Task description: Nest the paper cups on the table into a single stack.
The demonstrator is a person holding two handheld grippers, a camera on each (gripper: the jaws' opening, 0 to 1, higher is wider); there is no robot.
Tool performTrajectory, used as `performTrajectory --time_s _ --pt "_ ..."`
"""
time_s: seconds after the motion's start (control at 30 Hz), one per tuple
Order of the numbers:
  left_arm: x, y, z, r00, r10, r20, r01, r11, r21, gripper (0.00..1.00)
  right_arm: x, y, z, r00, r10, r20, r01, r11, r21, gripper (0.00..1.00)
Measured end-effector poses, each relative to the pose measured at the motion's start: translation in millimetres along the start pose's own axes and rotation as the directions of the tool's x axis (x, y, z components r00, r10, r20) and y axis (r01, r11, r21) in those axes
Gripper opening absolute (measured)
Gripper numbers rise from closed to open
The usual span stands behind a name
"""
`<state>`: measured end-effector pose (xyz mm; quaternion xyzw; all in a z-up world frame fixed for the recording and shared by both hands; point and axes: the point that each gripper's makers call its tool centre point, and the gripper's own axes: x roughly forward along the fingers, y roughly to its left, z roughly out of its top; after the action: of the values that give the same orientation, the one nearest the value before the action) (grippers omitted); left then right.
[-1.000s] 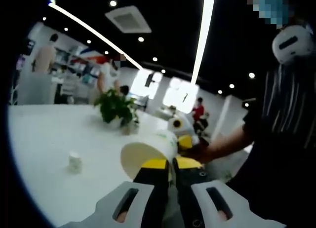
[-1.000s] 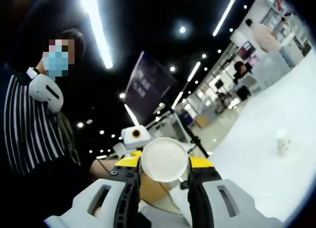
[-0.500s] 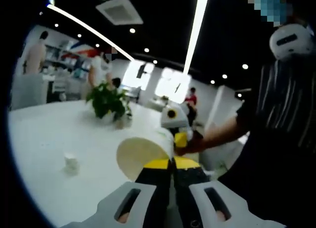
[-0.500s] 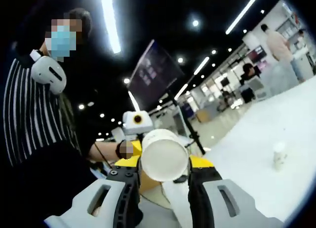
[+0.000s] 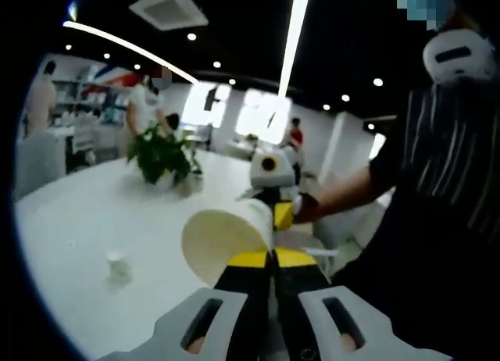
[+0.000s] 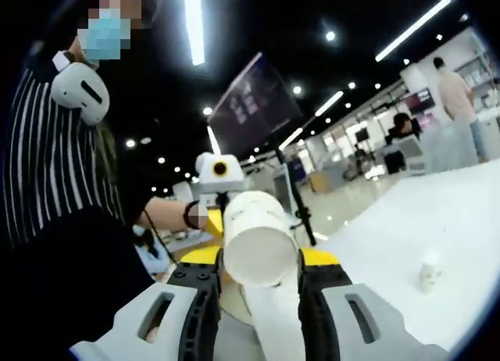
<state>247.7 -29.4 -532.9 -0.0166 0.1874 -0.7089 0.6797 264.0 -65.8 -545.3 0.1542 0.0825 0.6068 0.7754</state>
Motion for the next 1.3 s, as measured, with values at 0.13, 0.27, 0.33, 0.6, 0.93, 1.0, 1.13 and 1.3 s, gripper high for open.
performTrajectory --time_s 0.13,0.27,0.33,0.6,0.93,1.0,1.13,1.3 --pt "0 1.1 -3.3 0.998 -0.012 -0.057 0.014 0.999 0.03 0.0 1 -2 2.4 1.0 -0.023 -0.003 0.023 0.999 -0.043 0.4" --pt "0 4.4 -3.5 0.996 -0.014 -0.092 0.019 0.998 0.056 0.0 -2 -10 0.7 0.998 -0.064 -0.005 0.063 0.996 -0.057 0.49" --pt "-1 7.0 -3.3 0.994 -0.013 -0.11 0.02 0.998 0.064 0.0 -6 -12 0.4 0.996 -0.084 0.001 0.084 0.995 -0.06 0.52" --pt "0 16.1 -9.4 0.981 -0.004 -0.194 0.028 0.992 0.122 0.0 -22 -19 -3.1 0.986 -0.168 0.017 0.169 0.982 -0.086 0.66" --pt "2 21.0 -16.7 0.964 -0.011 -0.266 0.055 0.986 0.158 0.0 -39 -28 -2.7 0.967 -0.25 0.044 0.253 0.962 -0.101 0.81" --pt "2 21.7 -17.9 0.96 -0.009 -0.28 0.057 0.985 0.163 0.0 -42 -28 0.1 0.964 -0.262 0.05 0.266 0.957 -0.118 0.84" --pt "4 20.5 -16.5 0.954 -0.01 -0.298 0.066 0.982 0.178 0.0 -46 -28 0.2 0.955 -0.296 0.035 0.298 0.945 -0.135 0.94" --pt "6 21.8 -16.4 0.945 -0.002 -0.327 0.068 0.979 0.192 0.0 -56 -34 -0.8 0.936 -0.351 0.034 0.351 0.917 -0.192 1.0"
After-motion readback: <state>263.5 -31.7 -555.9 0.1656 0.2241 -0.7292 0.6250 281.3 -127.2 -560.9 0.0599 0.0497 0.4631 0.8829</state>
